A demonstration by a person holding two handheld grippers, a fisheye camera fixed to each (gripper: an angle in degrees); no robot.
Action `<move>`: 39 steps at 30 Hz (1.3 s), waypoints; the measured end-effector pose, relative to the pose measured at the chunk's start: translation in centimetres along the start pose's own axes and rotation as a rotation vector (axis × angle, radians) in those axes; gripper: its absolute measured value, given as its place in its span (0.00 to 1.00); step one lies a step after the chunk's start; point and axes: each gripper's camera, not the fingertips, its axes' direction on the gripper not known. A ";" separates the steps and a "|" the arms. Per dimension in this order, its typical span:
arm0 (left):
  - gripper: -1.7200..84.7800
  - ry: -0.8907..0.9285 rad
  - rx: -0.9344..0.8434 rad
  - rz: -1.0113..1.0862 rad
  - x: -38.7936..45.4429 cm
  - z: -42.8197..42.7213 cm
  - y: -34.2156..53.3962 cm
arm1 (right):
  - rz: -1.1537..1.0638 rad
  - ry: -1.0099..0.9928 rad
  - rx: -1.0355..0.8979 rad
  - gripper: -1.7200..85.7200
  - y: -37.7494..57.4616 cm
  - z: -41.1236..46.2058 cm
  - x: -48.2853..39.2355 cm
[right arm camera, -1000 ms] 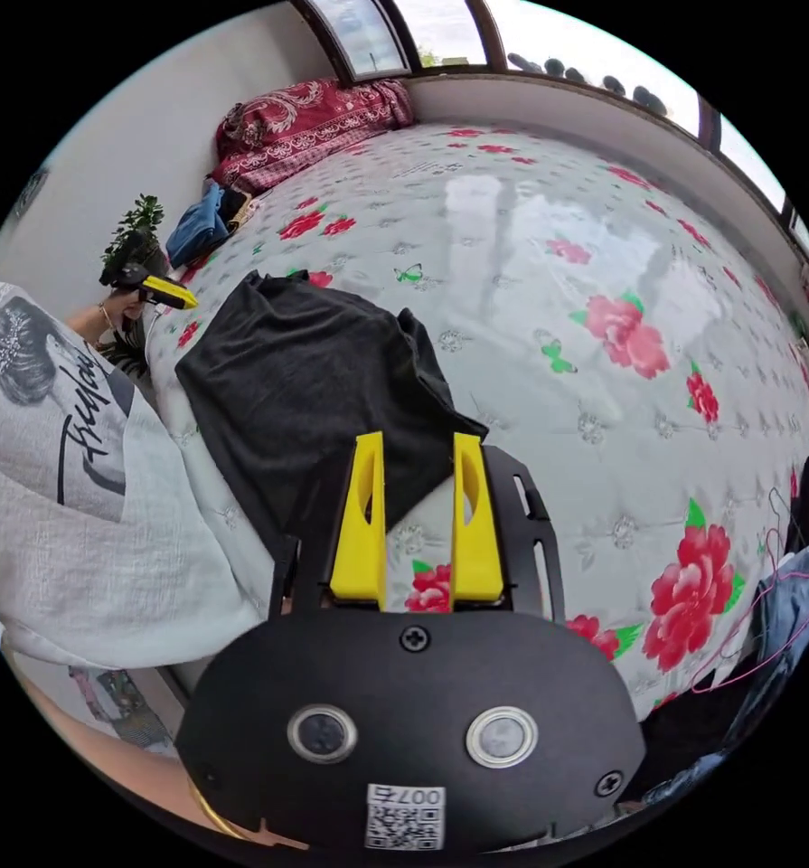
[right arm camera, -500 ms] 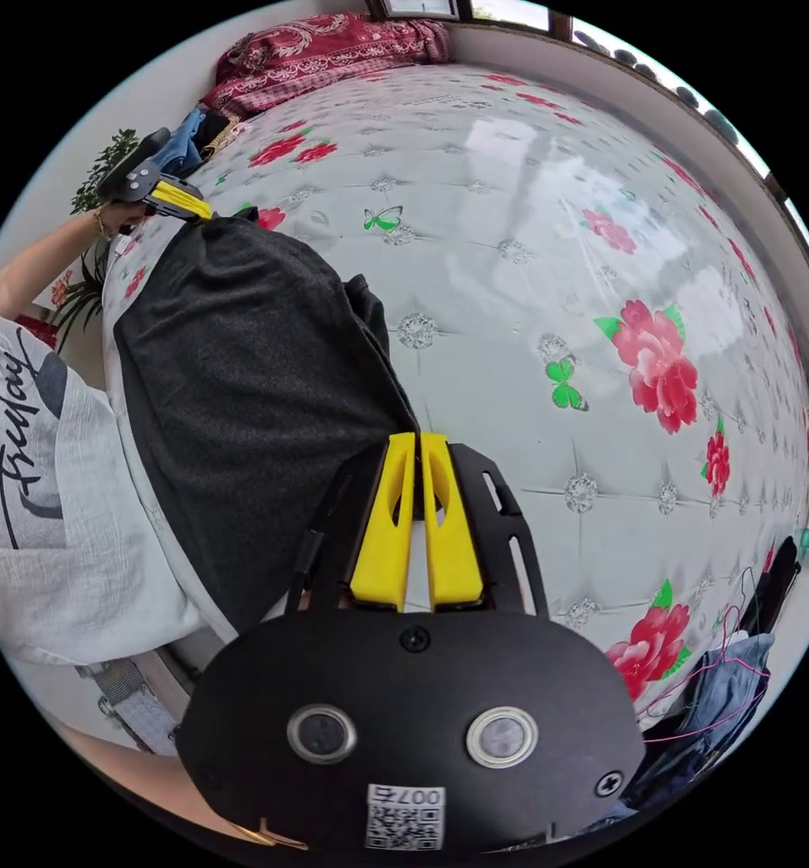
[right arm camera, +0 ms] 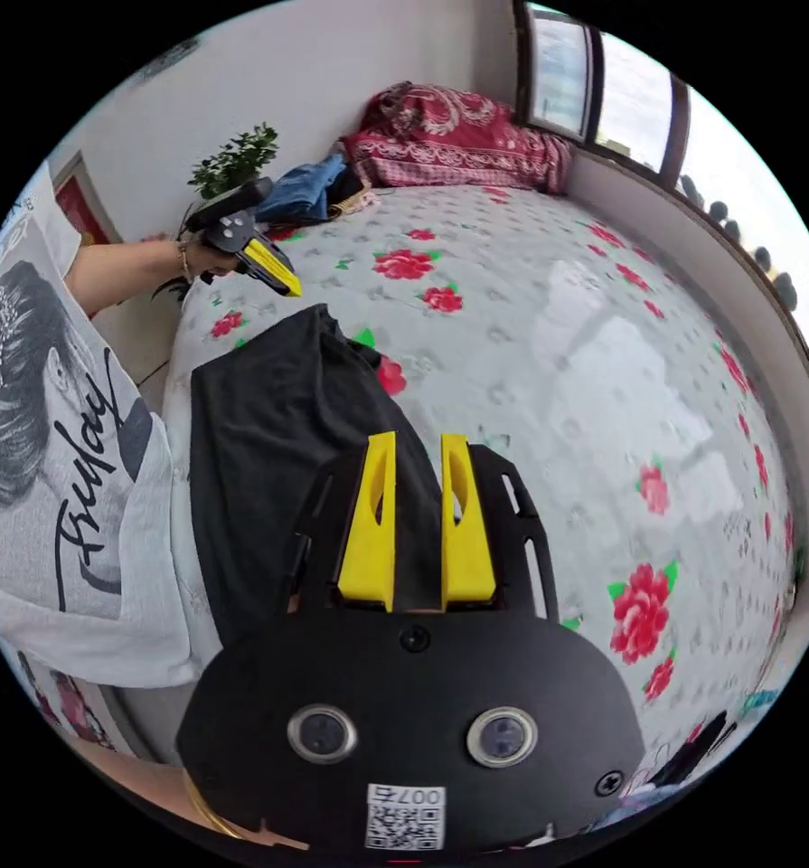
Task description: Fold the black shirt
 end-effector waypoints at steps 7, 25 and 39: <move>0.01 0.252 0.054 0.014 1.6 0.0 2.6 | -0.348 -0.199 -0.031 0.05 -12.5 9.4 -3.4; 0.01 0.246 0.012 0.081 2.2 2.6 4.9 | -0.424 -0.303 -0.182 0.03 -17.8 14.9 -1.4; 0.01 0.242 0.007 0.067 2.0 2.3 6.0 | -0.419 -0.204 -0.220 0.02 -17.6 16.6 -0.9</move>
